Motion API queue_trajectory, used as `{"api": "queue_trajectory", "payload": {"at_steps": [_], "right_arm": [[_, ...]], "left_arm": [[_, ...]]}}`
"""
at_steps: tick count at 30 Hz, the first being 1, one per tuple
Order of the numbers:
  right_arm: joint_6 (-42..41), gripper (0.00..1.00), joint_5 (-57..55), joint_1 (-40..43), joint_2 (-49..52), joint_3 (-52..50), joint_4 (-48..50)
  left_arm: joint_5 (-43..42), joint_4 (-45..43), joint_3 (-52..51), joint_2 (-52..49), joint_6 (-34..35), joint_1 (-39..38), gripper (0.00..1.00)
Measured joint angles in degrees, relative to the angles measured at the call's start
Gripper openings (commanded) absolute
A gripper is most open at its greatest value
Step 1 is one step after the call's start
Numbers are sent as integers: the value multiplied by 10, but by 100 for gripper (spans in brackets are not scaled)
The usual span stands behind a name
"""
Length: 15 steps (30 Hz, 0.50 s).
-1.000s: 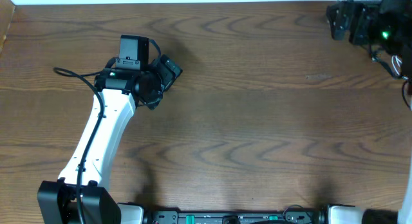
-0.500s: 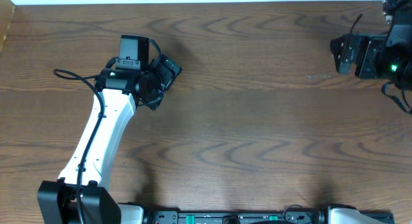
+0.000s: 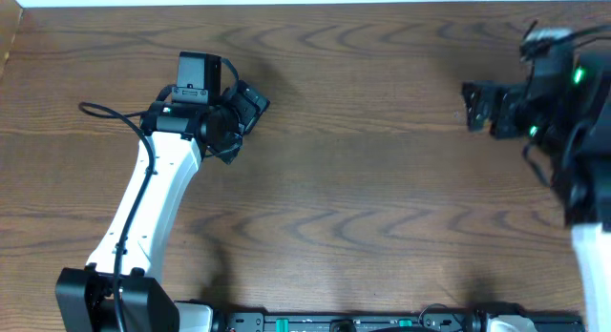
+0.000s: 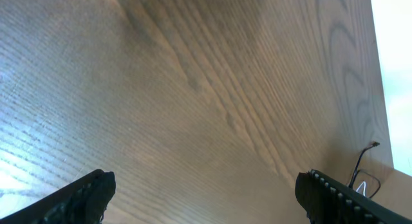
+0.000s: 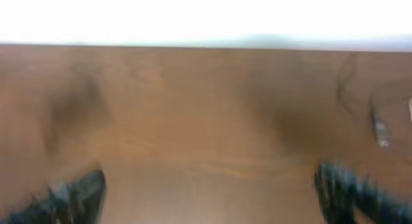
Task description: Untangle cables
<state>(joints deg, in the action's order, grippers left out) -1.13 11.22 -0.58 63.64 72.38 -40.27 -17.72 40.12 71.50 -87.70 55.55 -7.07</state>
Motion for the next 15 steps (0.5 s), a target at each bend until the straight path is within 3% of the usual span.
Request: {"api": "queue_trajectory", "payload": {"at_steps": [7,15], "right_arm": [[5,99,-26,-3,-233,-300,225],[5,99,-57,-3,-478,-576,360]], "left_arm": [[0,0,0,0,0,0,94],[0,0,0,0,0,0,94]]}}
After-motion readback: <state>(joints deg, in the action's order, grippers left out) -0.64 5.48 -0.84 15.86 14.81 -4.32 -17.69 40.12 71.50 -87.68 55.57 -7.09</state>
